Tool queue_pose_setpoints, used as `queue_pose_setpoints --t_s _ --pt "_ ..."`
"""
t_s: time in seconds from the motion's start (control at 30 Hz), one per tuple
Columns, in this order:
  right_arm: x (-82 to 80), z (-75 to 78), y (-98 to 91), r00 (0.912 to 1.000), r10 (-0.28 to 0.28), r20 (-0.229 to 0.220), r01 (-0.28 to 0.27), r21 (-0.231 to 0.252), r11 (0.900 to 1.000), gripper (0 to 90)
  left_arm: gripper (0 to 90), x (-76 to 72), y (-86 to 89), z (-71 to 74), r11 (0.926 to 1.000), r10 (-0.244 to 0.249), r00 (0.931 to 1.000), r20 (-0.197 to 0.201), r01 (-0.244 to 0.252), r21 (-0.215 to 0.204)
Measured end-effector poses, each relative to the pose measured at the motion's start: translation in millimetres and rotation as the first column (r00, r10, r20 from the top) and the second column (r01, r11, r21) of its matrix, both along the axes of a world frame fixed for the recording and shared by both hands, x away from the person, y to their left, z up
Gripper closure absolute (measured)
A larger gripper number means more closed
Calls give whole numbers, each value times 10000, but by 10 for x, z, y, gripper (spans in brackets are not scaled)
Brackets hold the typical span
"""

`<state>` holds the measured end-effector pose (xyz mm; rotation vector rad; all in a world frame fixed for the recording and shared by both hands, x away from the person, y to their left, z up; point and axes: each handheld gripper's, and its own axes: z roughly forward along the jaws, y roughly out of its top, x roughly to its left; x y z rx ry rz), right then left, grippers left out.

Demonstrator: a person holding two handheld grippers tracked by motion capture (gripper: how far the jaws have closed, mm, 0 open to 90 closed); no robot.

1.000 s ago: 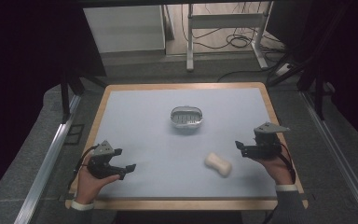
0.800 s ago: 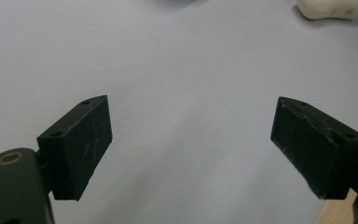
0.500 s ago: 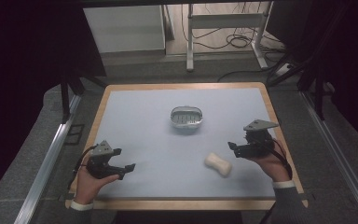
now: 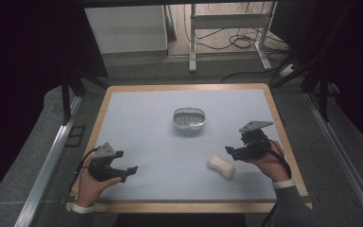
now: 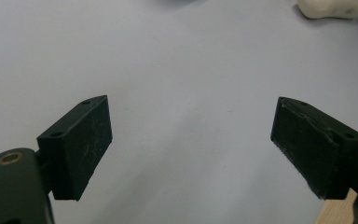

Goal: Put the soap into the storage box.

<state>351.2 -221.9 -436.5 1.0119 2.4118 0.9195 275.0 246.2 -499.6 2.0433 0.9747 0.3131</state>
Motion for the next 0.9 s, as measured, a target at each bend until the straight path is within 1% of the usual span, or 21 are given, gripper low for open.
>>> queue_pose_setpoints --t_s 0.07,0.1,0.17,0.2,0.27,0.4,0.5,0.63,0.9 --pt "7 -11 27 9999 30 -137 -31 -89 10000 178 130 -4 -2 5 10000 -7 10000 9 7 7" --pt "10 -23 57 9995 136 -278 -141 -179 9997 180 130 -5 -1 8 10000 -13 10000 17 13 2" --pt "12 -28 70 9992 216 -345 -223 -218 9995 183 130 -7 2 11 10000 -13 10000 17 13 -8" --pt "15 -41 99 9983 269 -514 -284 -282 9992 184 129 -7 3 11 10000 -6 10000 16 6 0" --pt "20 -50 112 9979 313 -562 -333 -342 9989 185 130 -6 3 10 10000 -9 10000 1 9 3" --pt "27 -87 170 9945 474 -933 -522 -503 9974 195 129 -6 2 10 10000 -31 10000 -10 31 1" --pt "26 -126 216 9894 640 -1304 -736 -700 9948 202 129 -10 0 12 10000 -51 10000 -26 51 -12" --pt "-5 -177 288 9825 886 -1637 -1053 -965 9898 203 129 -8 6 14 10000 -73 10000 -9 73 26" --pt "-4 -269 383 9730 965 -2097 -1266 -1354 9827 221 129 -10 17 16 10000 -68 10000 -5 68 -4"
